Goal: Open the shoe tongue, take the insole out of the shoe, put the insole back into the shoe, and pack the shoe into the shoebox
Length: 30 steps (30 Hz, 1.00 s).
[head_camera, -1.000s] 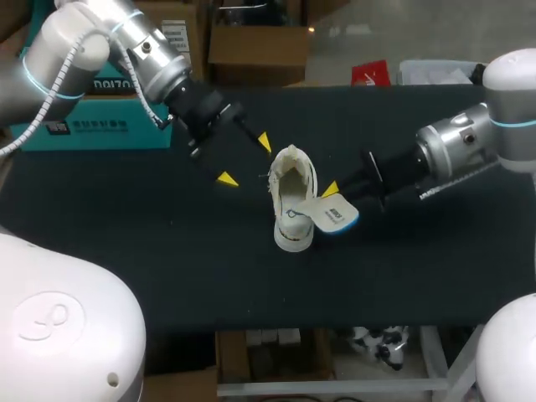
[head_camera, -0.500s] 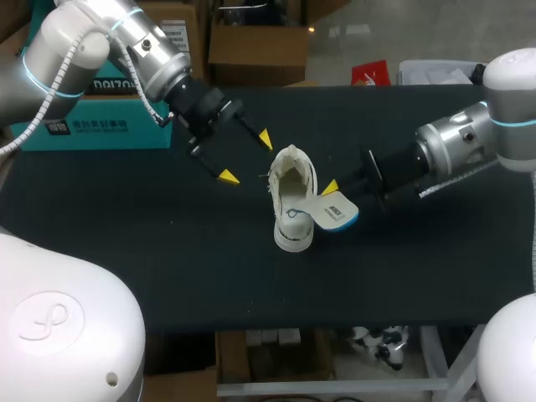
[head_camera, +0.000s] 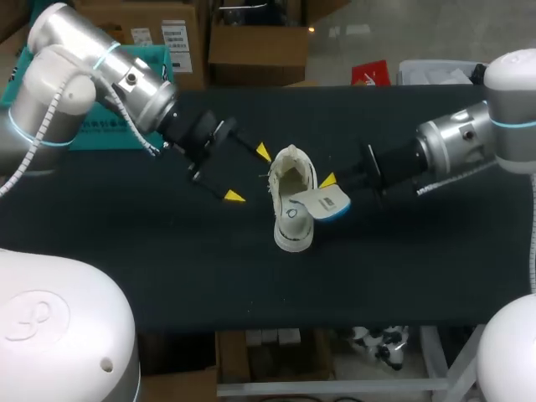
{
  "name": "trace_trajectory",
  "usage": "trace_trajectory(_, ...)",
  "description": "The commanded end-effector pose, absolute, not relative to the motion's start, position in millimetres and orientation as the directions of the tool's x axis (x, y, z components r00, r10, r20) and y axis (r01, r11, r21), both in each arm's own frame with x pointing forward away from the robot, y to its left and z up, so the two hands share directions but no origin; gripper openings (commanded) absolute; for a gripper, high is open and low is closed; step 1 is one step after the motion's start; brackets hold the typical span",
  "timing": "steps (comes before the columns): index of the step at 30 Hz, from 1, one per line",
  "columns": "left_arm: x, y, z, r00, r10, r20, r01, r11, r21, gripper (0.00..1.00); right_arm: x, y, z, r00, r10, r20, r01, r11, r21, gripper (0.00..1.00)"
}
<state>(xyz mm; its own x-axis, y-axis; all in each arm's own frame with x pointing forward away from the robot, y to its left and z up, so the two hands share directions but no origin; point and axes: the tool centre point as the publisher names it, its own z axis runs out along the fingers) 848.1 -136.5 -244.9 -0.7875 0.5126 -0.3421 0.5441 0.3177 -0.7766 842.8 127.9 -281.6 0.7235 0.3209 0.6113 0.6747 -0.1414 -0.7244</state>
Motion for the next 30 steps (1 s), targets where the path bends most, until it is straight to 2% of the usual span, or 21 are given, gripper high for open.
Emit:
trace_trajectory(1,840,-135,-244,-0.813,0.428,-0.396,0.548,0.330,-0.768,1.00,841,127,-280,0.724,0.321,0.610,0.675,-0.147,-0.723,0.00)
trace_trajectory(8,837,-138,-246,-0.808,0.432,-0.401,0.556,0.333,-0.761,1.00,845,132,-285,0.746,0.317,0.586,0.651,-0.161,-0.741,0.00)
trace_trajectory(15,825,-148,-259,-0.784,0.408,-0.467,0.603,0.328,-0.727,1.00,839,135,-295,0.769,0.155,0.620,0.639,-0.182,-0.748,0.00)
trace_trajectory(22,828,-160,-266,-0.764,0.393,-0.512,0.634,0.308,-0.709,1.00,823,142,-296,0.757,0.076,0.648,0.648,-0.208,-0.733,0.00)
trace_trajectory(30,835,-181,-280,-0.741,0.407,-0.535,0.660,0.289,-0.694,0.73,817,150,-298,0.750,0.006,0.661,0.643,-0.238,-0.728,0.00)
